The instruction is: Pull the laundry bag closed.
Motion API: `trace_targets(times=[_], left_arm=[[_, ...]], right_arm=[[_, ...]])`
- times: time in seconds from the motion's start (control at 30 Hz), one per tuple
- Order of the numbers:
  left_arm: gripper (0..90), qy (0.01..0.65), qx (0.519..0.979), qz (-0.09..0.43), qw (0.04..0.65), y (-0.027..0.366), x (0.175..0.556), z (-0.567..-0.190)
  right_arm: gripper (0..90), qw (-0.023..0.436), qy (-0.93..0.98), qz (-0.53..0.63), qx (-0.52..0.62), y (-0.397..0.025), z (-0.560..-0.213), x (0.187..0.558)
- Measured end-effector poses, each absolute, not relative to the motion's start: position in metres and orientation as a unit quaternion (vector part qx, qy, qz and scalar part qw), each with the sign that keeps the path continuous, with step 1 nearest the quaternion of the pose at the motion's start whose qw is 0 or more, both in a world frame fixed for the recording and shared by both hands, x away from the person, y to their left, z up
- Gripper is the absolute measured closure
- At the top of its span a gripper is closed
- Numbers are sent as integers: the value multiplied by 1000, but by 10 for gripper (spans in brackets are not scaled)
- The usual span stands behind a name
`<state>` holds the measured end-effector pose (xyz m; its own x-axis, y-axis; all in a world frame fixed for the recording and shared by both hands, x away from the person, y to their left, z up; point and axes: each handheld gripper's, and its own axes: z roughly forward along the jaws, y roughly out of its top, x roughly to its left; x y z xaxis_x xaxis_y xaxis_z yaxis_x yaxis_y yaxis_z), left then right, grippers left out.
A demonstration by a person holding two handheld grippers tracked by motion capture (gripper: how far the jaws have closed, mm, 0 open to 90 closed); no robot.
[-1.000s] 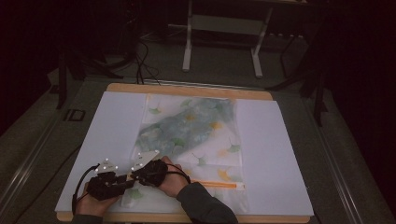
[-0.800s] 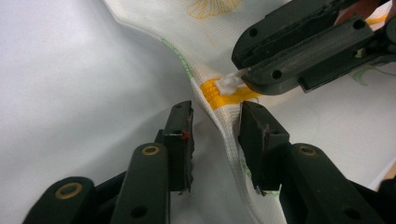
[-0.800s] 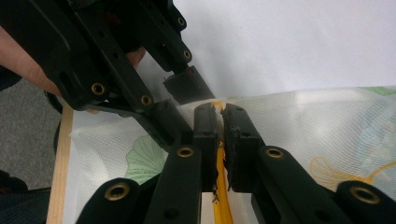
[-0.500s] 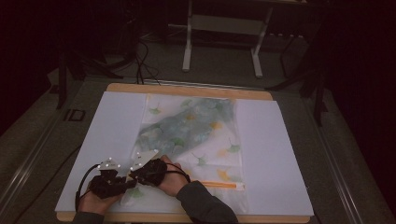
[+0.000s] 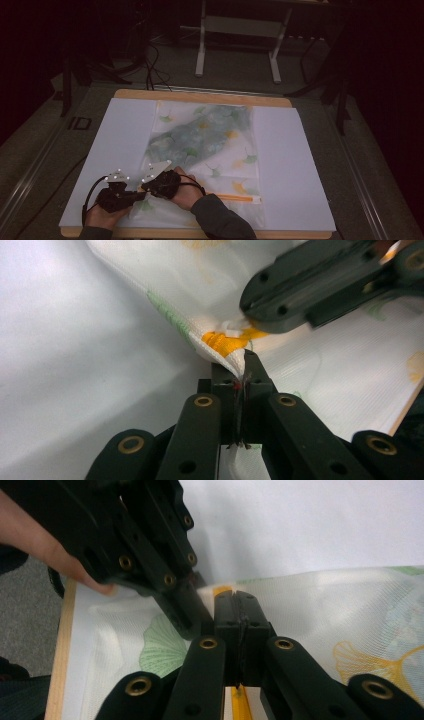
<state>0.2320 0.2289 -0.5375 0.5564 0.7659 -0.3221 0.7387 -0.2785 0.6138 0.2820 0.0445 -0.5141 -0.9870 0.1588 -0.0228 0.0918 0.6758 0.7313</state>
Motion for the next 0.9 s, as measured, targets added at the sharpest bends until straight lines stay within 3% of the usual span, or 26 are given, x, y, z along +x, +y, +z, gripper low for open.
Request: trace_targets(times=[0.9], left_arm=[[885,466,800,34,376,228,230,-536]], right_arm=[[900,38,919,387,71,44,-522,285]])
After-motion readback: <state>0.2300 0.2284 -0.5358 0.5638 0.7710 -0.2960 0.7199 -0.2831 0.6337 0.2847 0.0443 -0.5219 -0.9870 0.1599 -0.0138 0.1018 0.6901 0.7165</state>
